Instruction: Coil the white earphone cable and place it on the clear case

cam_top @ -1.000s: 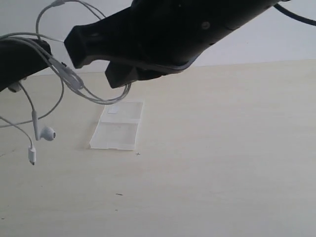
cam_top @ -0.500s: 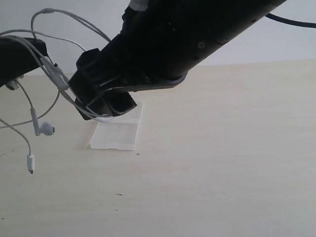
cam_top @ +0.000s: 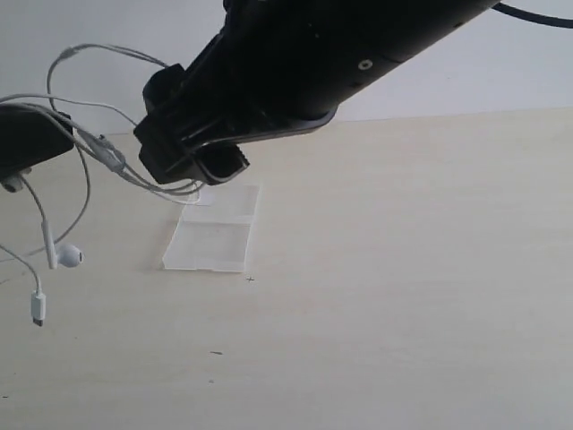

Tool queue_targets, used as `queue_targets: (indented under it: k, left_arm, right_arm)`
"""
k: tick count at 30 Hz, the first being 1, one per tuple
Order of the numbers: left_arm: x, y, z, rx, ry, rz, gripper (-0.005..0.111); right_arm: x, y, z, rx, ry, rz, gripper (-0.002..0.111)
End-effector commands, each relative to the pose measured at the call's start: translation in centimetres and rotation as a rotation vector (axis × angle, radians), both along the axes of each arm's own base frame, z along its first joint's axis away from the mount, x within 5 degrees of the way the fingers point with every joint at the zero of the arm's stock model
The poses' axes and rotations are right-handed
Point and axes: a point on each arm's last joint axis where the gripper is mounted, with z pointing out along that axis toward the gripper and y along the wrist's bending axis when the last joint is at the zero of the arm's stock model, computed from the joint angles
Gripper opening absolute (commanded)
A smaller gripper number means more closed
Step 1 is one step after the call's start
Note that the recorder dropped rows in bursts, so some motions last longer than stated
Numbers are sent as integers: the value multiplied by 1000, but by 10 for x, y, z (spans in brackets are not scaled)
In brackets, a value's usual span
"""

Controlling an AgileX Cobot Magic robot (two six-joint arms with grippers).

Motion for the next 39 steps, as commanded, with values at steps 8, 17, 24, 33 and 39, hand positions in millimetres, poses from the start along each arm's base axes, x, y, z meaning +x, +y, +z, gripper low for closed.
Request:
queue_targets:
  k: [8, 17, 24, 33, 39]
  left_arm:
    - [0, 3, 1, -64, 40, 57, 0]
    - [0, 5, -2, -75, 93, 90, 0]
    - [-7, 7, -13, 44, 209, 27, 0]
    - [-12, 5, 5, 43, 231, -33, 0]
    - [-17, 5, 12, 119, 243, -89, 0]
  right_arm:
    - [3, -6, 7, -22, -115, -5, 76]
    - [5, -8, 15, -23, -129, -30, 75]
    - [-8, -10, 28, 18, -179, 103, 76]
    - [-26, 9, 30, 220, -91, 316, 85]
    - [-22, 16, 9, 153, -110, 394, 85]
